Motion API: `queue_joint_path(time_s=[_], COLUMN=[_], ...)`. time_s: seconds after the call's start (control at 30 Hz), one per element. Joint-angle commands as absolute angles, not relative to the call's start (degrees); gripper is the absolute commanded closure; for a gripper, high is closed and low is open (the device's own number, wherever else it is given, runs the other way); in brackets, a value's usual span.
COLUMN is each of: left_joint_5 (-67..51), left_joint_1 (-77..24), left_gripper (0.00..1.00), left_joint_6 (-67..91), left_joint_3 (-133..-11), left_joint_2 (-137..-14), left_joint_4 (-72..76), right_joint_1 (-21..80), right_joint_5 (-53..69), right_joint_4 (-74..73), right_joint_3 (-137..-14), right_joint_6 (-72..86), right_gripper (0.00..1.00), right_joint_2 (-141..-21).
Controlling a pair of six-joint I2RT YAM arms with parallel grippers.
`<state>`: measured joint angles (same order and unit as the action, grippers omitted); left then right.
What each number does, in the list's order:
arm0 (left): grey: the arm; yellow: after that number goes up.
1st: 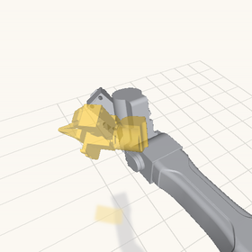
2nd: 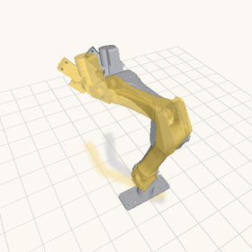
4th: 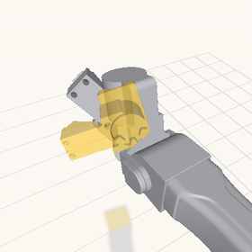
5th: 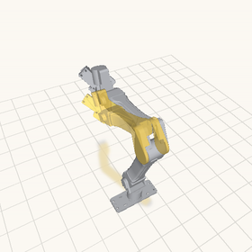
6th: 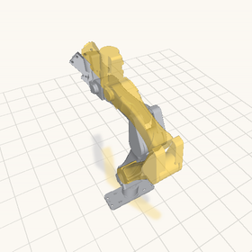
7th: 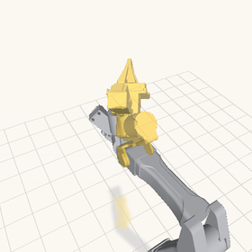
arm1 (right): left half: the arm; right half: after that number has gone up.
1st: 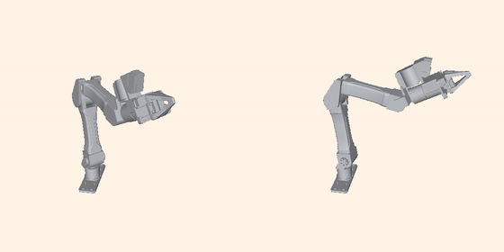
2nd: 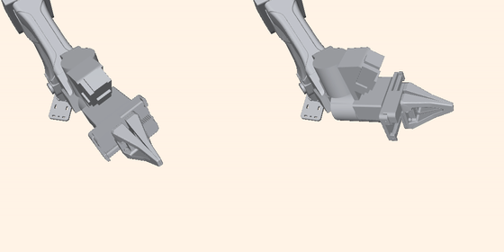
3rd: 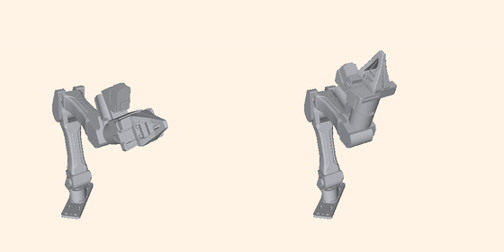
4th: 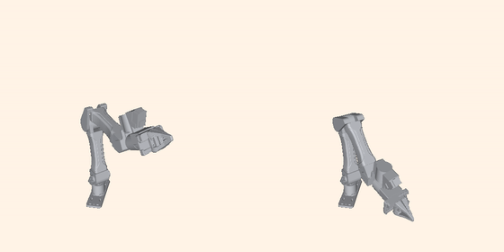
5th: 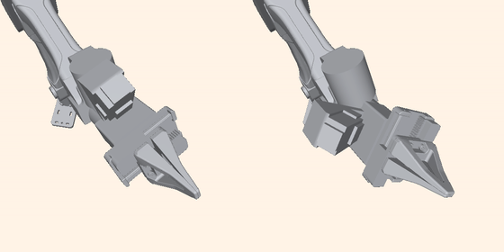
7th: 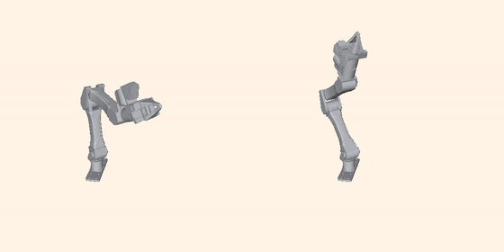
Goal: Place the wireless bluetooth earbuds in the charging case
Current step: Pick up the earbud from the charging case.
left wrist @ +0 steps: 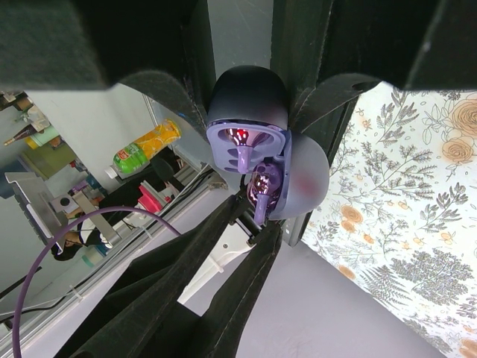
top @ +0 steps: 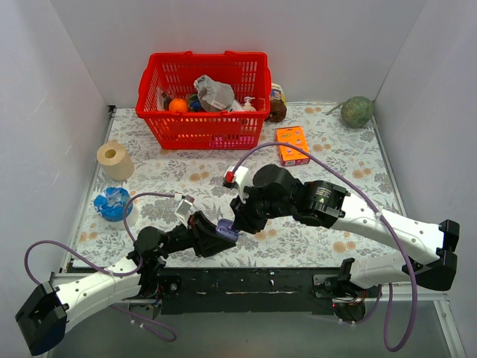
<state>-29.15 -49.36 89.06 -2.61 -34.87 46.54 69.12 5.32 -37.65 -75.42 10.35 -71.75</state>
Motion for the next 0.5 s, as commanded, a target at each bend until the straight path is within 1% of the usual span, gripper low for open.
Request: queue_joint_path(time_s=[0.0,0.1,0.4,0.47], left_joint_5=[-28.83,-28.83,-28.92,-28.92], left_joint_1=[-49.57,-49.57,-49.57,-49.57], left_gripper=[1.00,1.00,1.00,1.00], left_joint_6=[88.59,88.51,88.59,88.68], left_joint_3=[-4.04,-4.04,-4.04,-3.87], left_joint_2=[-34.19,-34.19,-34.28,-34.28], left_joint_4=[46.58,46.50,46.50,46.41], right_joint_1=[69.43,69.43,69.43,69.35], right_joint_5=[6.42,6.42,6.94,7.12], right_joint_4=[-37.27,-37.09,-36.74,-36.65], right_joint_3=[-75.32,-75.23,-75.59,-75.59], right_joint_6=[10.46,10.55,10.55,10.55], right_gripper=[0.67,0.70,0.83,0.89], right_joint_2=[-71.81,-71.72,-71.72,-71.72])
